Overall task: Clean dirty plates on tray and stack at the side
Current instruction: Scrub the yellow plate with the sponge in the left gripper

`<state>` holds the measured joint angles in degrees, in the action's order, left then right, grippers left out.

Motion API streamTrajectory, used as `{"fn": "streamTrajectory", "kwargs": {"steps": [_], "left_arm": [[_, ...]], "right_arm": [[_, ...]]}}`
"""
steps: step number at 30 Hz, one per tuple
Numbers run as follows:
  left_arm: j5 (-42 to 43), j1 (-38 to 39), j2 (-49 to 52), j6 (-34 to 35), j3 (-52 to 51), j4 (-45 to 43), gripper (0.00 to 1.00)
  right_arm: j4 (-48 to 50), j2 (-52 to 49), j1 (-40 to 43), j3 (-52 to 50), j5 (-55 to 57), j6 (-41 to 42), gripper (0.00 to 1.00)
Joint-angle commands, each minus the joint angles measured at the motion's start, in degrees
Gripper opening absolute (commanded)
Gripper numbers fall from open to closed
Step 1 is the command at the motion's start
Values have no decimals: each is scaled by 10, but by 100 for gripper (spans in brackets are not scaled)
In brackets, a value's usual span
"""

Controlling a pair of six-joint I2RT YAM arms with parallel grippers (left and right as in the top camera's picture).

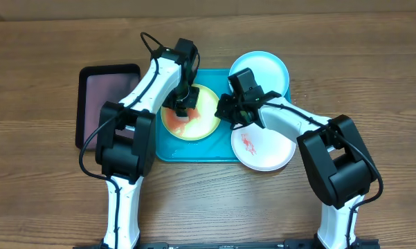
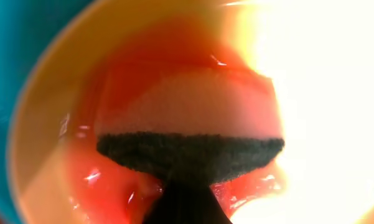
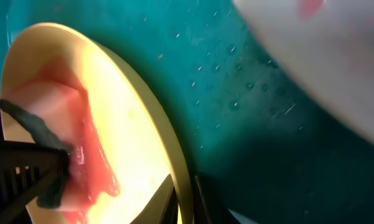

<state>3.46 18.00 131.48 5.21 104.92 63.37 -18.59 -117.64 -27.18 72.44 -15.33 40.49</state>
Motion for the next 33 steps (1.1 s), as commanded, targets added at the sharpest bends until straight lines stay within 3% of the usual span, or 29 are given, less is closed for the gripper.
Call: {"fn": "streamTrajectory", "kwargs": {"steps": [1,6,12,16,19,22,24,29,33], "left_arm": [[94,17,39,18,-16,-34,4],[-95,10,39,222,-2,-51,4],[-185,15,39,295,43,-13,4],[-167,16,39,285,67,39,4],[-52,16,39,181,70,60,4],[109,15,39,32,70,65,4],[157,16,39,-17,70,66,4],[116,15,39,30,70,21,4],[-49,15,40,155,70,-16,4]], "right_arm": [[3,-10,-7,10,-2,1,12],[3,-10,-7,10,-2,1,12],[3,-10,-7,10,-3,0,12],[3,-10,-7,10,-3,0,12],[3,-10,-7,10,-3,0,11],[3,-10,-7,10,-3,0,11],[3,-10,-7,10,-3,1,12],[3,-10,-7,10,-4,0,11],[3,-10,-7,10,-4,0,11]]}}
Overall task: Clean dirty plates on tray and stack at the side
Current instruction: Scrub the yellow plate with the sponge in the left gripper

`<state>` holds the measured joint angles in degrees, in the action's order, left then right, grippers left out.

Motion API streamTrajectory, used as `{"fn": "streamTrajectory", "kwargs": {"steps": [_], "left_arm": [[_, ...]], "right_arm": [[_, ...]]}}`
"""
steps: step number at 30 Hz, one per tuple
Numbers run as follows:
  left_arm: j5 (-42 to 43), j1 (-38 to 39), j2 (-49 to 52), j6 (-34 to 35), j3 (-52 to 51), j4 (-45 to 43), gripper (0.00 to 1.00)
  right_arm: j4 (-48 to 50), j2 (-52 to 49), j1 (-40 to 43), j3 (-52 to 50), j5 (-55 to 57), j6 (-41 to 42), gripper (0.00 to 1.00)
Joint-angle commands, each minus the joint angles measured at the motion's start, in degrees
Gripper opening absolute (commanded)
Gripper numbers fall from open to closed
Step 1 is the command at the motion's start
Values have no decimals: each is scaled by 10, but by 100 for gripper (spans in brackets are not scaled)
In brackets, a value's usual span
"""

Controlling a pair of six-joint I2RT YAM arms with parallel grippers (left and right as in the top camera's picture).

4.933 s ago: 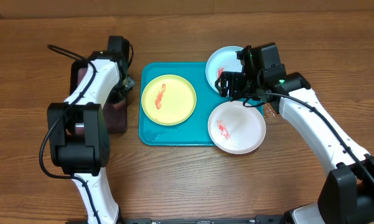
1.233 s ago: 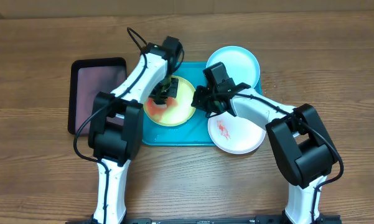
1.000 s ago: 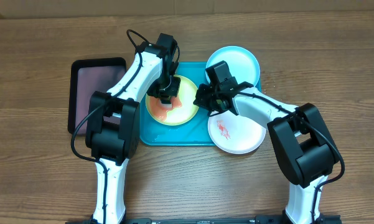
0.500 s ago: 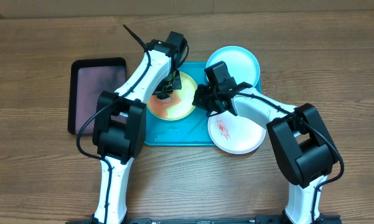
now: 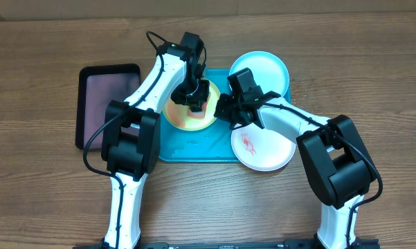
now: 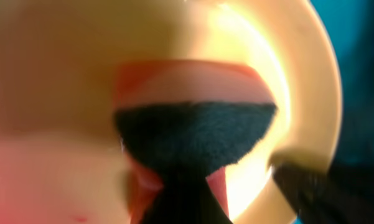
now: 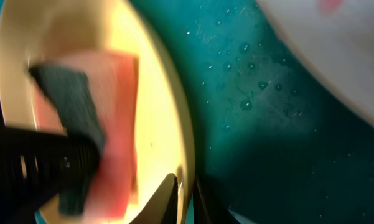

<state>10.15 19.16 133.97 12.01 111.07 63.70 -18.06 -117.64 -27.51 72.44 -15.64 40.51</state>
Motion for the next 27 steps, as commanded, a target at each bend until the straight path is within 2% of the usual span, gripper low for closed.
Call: {"fn": "streamTrajectory", "kwargs": {"steps": [1,4,6,10,13,18,20,22,24,26,27], "left_arm": [[-167,4,14,123,9,-21,4],[-273,4,15,205,9,-2,4],[-315,4,14,251,9,27,4],[-314,4,15,268,9,77,4],[-260,4,14,224,9,109,4],[-37,4,14,12,9,112,4],[31,5,14,-47,9,110,4],[36,5,14,-58,9,101,4],[7,7,15,-40,9,80,4],[-42,7,15,8,9,57,4],[-98,7,15,63,9,33,4]], "right_arm": [[-2,-10,-3,10,0,0,11],[-2,-10,-3,10,0,0,12],[-2,-10,-3,10,0,0,11],[0,-10,-3,10,0,0,11],[0,-10,-3,10,0,0,11],[0,-10,-3,10,0,0,11],[0,-10,-3,10,0,0,12],[0,-10,-3,10,0,0,12],[0,-10,-3,10,0,0,11],[0,-10,-3,10,0,0,11],[0,-10,-3,10,0,0,11]]}}
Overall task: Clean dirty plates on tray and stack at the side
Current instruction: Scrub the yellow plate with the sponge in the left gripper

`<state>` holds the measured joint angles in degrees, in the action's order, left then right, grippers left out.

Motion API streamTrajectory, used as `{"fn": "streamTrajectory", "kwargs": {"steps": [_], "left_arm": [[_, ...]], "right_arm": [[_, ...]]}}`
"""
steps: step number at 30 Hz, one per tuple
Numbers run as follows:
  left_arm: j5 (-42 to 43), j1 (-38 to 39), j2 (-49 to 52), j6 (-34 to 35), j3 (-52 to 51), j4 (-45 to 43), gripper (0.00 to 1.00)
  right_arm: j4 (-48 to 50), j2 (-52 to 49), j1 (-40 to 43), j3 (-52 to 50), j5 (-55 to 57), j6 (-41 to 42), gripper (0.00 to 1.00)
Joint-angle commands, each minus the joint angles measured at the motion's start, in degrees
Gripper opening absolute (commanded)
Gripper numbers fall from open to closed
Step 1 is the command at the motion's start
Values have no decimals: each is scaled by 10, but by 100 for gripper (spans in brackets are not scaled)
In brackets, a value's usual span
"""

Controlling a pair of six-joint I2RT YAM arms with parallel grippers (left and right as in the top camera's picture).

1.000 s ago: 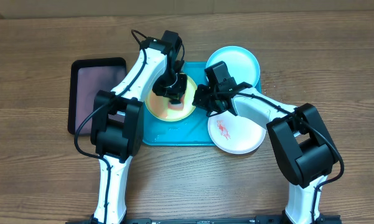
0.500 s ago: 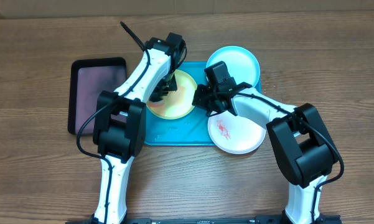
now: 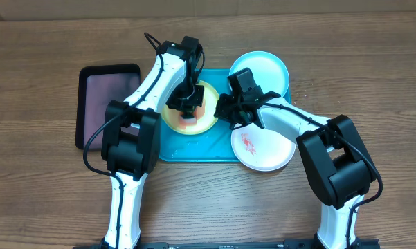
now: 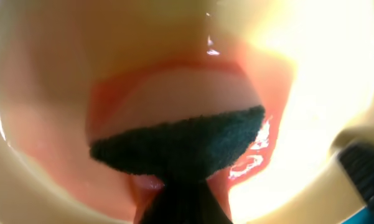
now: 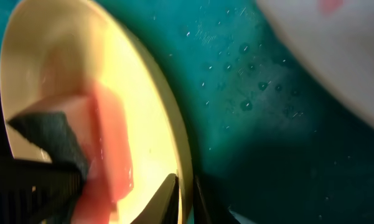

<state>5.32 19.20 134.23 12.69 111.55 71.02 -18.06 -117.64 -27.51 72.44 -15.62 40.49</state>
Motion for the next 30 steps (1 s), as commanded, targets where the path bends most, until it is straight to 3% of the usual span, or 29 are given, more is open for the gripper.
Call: {"fn": "streamTrajectory", "kwargs": {"steps": [1,6,11,15,16,19,23,30], "left_arm": [[-80,6,12,86,4,-52,4],[-206,6,12,195,4,-72,4],[-294,6,12,325,4,15,4],[-287,7,12,335,4,70,4],[-267,7,12,318,4,82,4],[-105,7,12,146,4,66,4],[70,7,12,-11,4,19,4],[44,6,12,10,4,-79,4]], "right_arm": [[0,-10,-3,10,-1,0,11],[0,-10,-3,10,-1,0,12],[0,-10,-3,10,-1,1,11],[0,-10,-3,10,-1,1,11],[0,-10,-3,10,-1,1,11],[0,-10,-3,10,-1,1,12],[0,-10,-3,10,-1,1,11],[0,-10,-3,10,-1,1,12]]}}
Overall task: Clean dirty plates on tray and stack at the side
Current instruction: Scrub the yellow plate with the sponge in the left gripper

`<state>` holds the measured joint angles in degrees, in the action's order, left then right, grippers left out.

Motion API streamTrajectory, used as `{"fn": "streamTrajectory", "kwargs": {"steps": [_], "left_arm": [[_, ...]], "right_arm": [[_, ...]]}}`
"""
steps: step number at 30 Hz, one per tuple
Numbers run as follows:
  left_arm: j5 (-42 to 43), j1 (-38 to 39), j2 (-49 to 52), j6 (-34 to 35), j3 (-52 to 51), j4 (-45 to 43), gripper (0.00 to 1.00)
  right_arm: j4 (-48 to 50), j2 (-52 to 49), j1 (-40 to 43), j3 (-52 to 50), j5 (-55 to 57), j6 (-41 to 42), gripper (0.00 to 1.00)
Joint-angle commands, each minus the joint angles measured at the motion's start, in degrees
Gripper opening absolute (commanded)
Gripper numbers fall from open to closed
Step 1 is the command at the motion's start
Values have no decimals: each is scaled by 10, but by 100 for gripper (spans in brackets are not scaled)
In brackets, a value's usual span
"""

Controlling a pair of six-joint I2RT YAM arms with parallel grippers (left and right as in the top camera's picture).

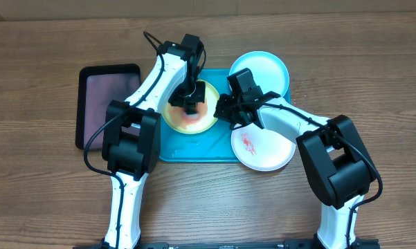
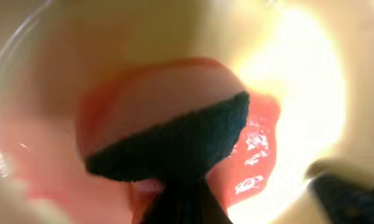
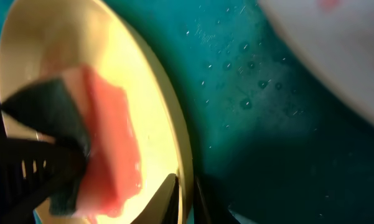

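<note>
A yellow plate [image 1: 194,119] smeared red lies on the teal tray [image 1: 194,149]. My left gripper [image 1: 192,102] is shut on a pink sponge with a dark scrub side [image 2: 168,134], pressed onto the plate's wet surface [image 2: 286,81]. My right gripper [image 3: 185,190] is shut on the yellow plate's right rim [image 3: 174,134], one finger inside and one outside. The sponge [image 3: 109,140] also shows in the right wrist view. A white plate with a red stain [image 1: 263,146] sits at the tray's right edge, under my right arm.
A clean light-blue plate [image 1: 266,69] lies on the table behind the right gripper. A dark tray with a pinkish inside [image 1: 104,104] stands left of the teal tray. Water drops dot the teal tray [image 3: 255,93]. Wooden table [image 1: 48,194] all around.
The left gripper with the sponge has shifted slightly up and right on the yellow plate. The right gripper still holds the plate's rim in the same place.
The sponge was pressed on the plate's lower left part amid a strong red smear. Then it was at the upper right, then back near the middle, and now slightly higher. The red on the plate looks paler. The right gripper has held the rim throughout.
</note>
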<state>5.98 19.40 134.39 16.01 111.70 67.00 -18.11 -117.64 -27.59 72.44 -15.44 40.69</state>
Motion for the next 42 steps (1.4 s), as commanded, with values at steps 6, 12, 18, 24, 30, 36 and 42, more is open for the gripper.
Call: {"fn": "streamTrajectory", "kwargs": {"steps": [6,12,18,24,30,36,42], "left_arm": [[-179,4,10,122,2,-63,4],[-275,5,10,238,2,21,4],[-199,5,10,200,2,97,4],[52,5,10,-51,2,92,4],[84,5,10,-63,2,34,4],[-71,5,10,99,3,-24,4],[-236,5,9,256,9,47,4]], "right_arm": [[0,-10,-2,10,-3,-2,11],[1,-10,-2,10,-3,-1,11],[0,-10,-2,10,-3,-1,11],[0,-10,-2,10,-3,-1,12],[0,-10,-2,10,-5,-2,11],[0,-10,-2,10,-7,-2,11],[1,-10,-2,10,-7,-2,11]]}}
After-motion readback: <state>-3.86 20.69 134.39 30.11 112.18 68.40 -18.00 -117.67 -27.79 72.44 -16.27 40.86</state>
